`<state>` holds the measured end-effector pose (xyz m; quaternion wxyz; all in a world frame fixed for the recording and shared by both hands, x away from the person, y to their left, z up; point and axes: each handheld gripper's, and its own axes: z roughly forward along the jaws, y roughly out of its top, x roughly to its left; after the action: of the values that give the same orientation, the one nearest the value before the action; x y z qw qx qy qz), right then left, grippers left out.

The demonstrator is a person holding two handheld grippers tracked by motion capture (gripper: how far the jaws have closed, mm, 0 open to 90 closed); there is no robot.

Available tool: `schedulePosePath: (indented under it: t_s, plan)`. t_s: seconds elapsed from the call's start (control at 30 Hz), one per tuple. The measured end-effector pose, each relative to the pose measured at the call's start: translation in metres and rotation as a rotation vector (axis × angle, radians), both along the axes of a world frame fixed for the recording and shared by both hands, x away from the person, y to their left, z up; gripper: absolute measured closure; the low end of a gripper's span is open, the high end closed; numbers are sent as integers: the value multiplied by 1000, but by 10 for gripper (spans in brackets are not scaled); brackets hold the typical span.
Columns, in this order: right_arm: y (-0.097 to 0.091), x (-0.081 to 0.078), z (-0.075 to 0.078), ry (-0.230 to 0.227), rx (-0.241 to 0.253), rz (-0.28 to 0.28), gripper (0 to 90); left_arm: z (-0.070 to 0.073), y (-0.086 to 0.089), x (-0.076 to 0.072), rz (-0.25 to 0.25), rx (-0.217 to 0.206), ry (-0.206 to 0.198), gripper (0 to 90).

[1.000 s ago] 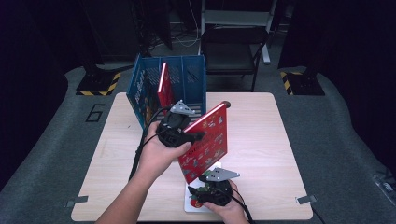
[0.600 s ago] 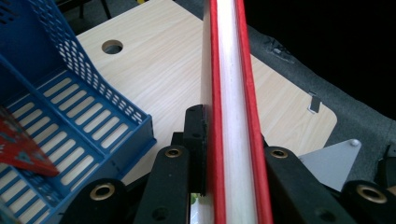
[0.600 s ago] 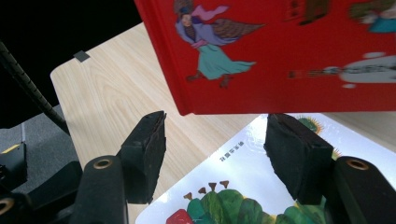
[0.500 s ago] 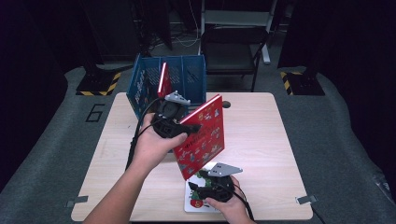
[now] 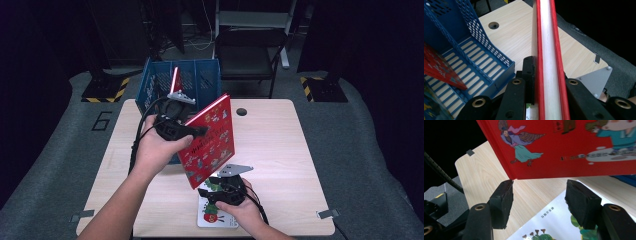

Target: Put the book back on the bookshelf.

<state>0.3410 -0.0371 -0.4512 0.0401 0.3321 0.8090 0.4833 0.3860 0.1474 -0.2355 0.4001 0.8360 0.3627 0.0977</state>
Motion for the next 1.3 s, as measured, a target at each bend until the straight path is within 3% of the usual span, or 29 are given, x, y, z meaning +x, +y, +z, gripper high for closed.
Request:
schedulePosePath:
  t_s: [0.33, 0.83, 1.3]
  plan:
    - [15, 5, 7, -12, 15, 13, 389, 9, 10, 6, 33, -20, 0, 791]
    - [20, 14, 19, -22, 19, 17, 390, 20, 14, 11, 57, -4, -12, 791]
    - [28, 17, 22, -34, 32, 11, 394, 24, 19, 20, 93, -27, -7, 791]
